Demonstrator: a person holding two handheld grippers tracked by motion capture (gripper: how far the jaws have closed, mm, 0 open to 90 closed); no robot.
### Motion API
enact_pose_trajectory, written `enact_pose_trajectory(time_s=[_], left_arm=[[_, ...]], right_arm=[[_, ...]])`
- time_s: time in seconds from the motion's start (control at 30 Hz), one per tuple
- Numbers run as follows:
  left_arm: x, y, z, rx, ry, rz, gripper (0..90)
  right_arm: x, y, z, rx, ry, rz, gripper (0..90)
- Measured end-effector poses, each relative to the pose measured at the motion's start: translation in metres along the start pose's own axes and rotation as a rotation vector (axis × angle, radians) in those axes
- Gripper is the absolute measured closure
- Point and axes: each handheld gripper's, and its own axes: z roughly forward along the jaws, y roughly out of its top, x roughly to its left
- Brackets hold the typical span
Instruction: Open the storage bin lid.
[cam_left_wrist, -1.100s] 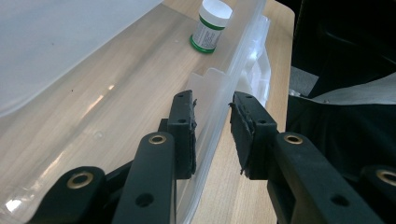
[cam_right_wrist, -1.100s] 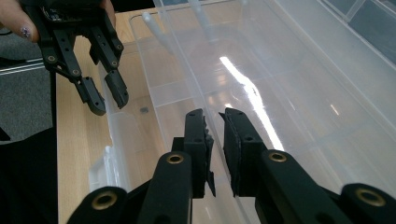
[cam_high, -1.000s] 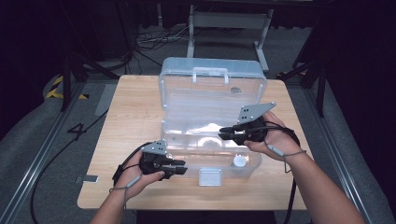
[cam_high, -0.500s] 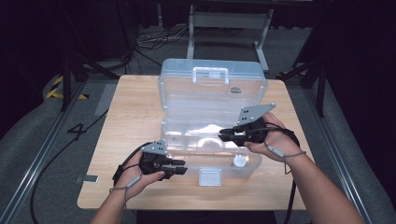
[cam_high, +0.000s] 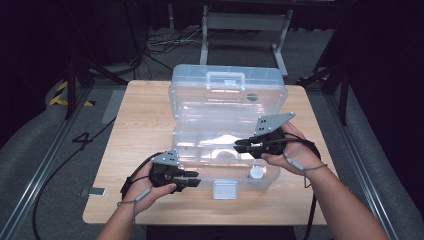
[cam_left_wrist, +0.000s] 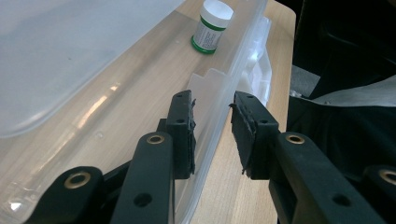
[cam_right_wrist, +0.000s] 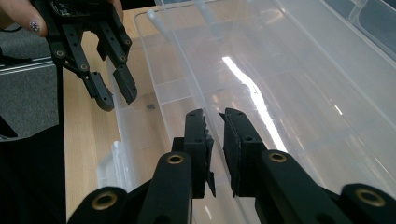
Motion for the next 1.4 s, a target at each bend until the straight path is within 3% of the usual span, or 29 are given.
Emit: enact_pose_trajectory(time_s=[0.33, 0.4, 0.67, 0.93, 1.4], left_arm=[[-0.006, 0.005, -0.003, 0.02, 0.022, 0.002, 65.3], [-0.008, 0.007, -0.006, 0.024, 0.045, 0.009, 65.4], [-0.012, 0.019, -0.03, -0.034, 0.039, -0.004, 71.5], [-0.011, 0.026, -0.054, -0.047, 0.06, -0.039, 83.0], [-0.002, 0.047, -0.09, -0.145, 0.153, -0.034, 89.3]], right_arm=[[0.001, -0.001, 0.0, -0.006, 0.0, -0.005, 80.7], [0.001, -0.001, 0.0, -0.006, 0.0, -0.005, 80.7], [0.002, -0.002, 0.0, -0.009, -0.002, -0.001, 80.6], [0.003, -0.003, 0.0, -0.012, -0.01, 0.0, 80.4], [0.005, -0.006, 0.001, -0.025, -0.014, 0.01, 80.0]])
